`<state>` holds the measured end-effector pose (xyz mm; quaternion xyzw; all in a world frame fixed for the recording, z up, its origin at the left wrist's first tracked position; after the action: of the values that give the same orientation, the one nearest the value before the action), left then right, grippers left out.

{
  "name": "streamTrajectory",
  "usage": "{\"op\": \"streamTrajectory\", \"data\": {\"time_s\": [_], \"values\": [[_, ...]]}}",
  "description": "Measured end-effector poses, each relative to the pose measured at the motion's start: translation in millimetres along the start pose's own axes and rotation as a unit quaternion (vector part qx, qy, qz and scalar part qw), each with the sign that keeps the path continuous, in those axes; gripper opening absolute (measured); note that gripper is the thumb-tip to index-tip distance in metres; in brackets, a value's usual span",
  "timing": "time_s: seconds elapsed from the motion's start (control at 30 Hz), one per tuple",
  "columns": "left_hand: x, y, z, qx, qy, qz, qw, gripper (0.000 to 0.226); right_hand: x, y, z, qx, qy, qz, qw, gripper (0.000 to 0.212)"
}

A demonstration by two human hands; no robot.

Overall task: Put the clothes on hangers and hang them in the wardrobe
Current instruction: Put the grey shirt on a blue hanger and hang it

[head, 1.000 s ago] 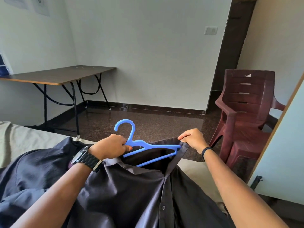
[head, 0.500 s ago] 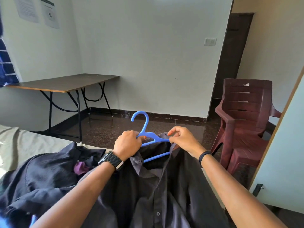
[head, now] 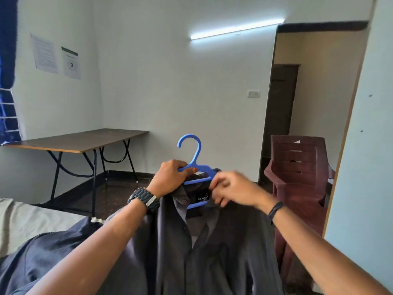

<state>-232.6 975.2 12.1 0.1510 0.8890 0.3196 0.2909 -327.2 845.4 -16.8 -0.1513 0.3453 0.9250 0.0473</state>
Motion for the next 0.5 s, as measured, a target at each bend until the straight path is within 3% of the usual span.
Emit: {"op": "streamTrajectory", "data": {"time_s": [0.07, 0.1, 0.17, 0.3, 0.5], "values": [[0, 12, -24, 0.015, -0.031, -0.005, 0.999, 0.023, 2, 68, 23, 0.049, 0.061, -0.178, 0.981, 0.021], [1, 18, -35, 0.022, -0.046, -0.012, 0.999, 0.024, 2, 92, 31, 0.089, 0.075, -0.214, 0.970, 0.020], [3, 29, -57, 0.035, -0.077, -0.033, 0.996, 0.030, -3, 117, 34, 0.153, 0.050, -0.170, 0.972, 0.022], [7, 43, -87, 0.044, -0.118, -0.054, 0.991, 0.033, 3, 125, 37, 0.214, -0.038, 0.021, 0.976, 0.035], [1, 66, -126, 0.011, -0.158, -0.068, 0.985, 0.030, 10, 139, 73, 0.224, 0.010, 0.020, 0.974, 0.003]]}}
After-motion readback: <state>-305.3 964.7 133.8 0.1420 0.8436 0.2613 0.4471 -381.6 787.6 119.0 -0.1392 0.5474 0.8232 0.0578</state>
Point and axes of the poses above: each hand's wrist, its own x-axis away from the middle knuckle, its own y-axis out of the back of the hand, z = x × y, the point moved 9 cm from there along -x, towards the middle knuckle, and after that the axes turned 6 degrees about y, right-handed, at the moved point
